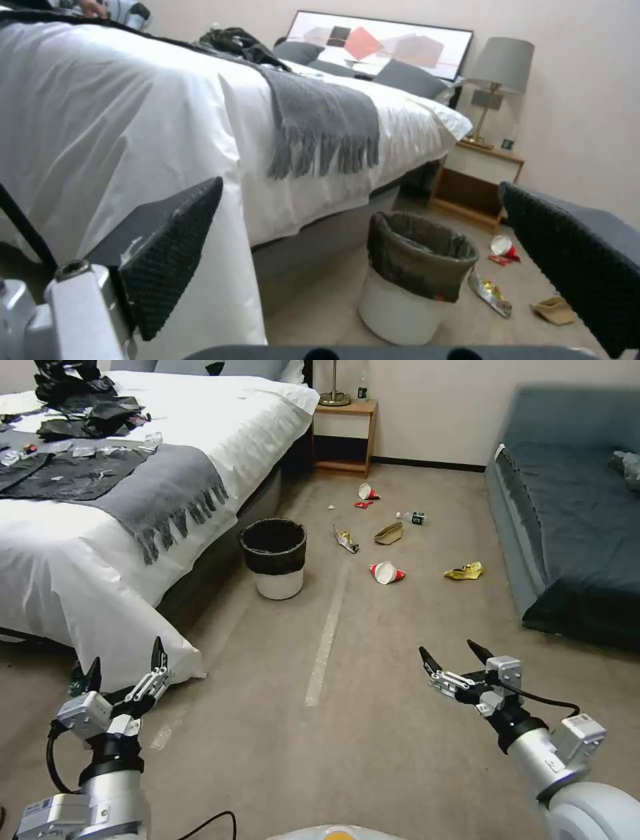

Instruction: Pick up the trash can from the floor.

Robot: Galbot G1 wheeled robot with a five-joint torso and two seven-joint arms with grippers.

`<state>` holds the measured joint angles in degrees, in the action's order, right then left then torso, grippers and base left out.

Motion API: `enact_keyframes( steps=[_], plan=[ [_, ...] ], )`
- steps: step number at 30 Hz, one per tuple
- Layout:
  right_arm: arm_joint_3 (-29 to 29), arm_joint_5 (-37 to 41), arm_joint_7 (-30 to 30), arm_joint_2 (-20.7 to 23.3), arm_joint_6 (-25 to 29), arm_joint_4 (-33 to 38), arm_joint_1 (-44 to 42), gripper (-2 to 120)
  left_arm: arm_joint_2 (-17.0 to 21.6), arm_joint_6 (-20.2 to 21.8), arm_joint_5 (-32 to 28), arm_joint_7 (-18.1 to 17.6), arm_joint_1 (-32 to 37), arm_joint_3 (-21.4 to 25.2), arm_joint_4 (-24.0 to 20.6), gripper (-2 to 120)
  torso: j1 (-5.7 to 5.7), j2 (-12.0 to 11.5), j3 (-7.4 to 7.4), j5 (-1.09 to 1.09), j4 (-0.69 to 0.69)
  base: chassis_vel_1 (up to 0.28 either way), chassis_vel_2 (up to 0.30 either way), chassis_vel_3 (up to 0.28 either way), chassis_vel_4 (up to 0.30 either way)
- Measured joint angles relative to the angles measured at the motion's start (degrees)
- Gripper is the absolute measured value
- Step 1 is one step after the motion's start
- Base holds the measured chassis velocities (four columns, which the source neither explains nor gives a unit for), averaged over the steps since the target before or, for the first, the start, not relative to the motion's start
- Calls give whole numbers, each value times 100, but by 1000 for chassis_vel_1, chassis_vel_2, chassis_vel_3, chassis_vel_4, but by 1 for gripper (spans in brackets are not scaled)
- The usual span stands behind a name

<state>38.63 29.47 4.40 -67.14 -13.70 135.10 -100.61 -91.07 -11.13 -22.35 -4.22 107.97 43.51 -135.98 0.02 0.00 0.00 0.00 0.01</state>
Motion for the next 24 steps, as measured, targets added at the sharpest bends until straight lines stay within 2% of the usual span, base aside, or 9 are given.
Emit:
enact_keyframes(
  steps=[24],
  plan=[
    [-21,34,51,13,139,-209,72,100,-21,-8,2,54,-58,-23,113,100,0,0,0,0,0,0,0,0,0]
  ],
)
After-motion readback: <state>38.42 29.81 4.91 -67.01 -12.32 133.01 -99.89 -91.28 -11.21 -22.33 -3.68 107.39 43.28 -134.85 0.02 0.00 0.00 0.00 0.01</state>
